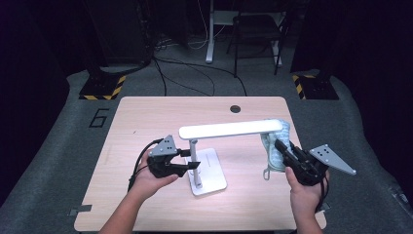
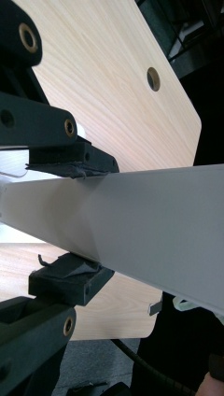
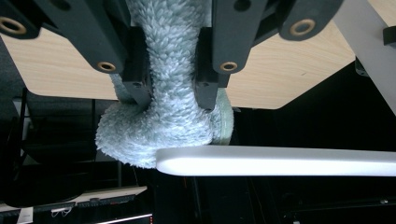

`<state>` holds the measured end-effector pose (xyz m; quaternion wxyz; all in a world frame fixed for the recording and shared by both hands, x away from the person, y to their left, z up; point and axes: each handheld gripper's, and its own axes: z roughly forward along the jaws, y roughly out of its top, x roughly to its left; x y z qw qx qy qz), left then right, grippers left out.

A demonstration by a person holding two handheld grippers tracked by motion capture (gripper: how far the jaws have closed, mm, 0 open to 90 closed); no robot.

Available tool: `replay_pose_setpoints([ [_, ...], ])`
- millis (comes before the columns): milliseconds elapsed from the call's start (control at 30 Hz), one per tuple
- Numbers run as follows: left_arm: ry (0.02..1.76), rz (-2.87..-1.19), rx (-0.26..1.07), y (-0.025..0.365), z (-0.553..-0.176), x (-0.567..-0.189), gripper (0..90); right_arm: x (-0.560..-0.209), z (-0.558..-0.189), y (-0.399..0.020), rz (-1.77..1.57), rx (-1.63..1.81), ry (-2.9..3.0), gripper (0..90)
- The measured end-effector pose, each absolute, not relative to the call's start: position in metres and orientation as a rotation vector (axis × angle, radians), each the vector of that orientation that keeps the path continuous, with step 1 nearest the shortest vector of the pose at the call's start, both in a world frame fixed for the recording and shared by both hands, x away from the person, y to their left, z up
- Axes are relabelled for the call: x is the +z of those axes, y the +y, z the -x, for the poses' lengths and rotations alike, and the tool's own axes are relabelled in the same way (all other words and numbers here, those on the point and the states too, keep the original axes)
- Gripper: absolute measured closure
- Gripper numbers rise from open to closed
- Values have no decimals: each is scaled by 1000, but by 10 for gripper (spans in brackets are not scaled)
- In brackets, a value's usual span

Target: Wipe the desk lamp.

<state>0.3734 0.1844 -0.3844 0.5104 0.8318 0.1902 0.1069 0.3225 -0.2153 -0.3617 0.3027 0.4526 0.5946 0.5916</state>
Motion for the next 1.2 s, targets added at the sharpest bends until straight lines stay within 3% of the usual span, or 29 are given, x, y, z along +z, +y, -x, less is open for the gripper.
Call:
replay_pose_setpoints([
  [500, 468, -1996, 259, 184, -372, -384, 518, -370, -322, -199, -1181, 1566, 1658, 732],
  [700, 465, -1968, 255, 184, -369, -378, 460, -376, -324, -203, -1209, 1540, 1666, 730],
  [800, 464, -1980, 263, 183, -369, -377, 464, -378, -326, -209, -1243, 1542, 1659, 728],
  [867, 472, -1970, 264, 184, -369, -378, 523, -377, -326, -212, -1245, 1539, 1652, 728],
  [1200, 449, -1976, 246, 188, -372, -378, 525, -365, -325, -229, -1251, 1535, 1610, 728],
])
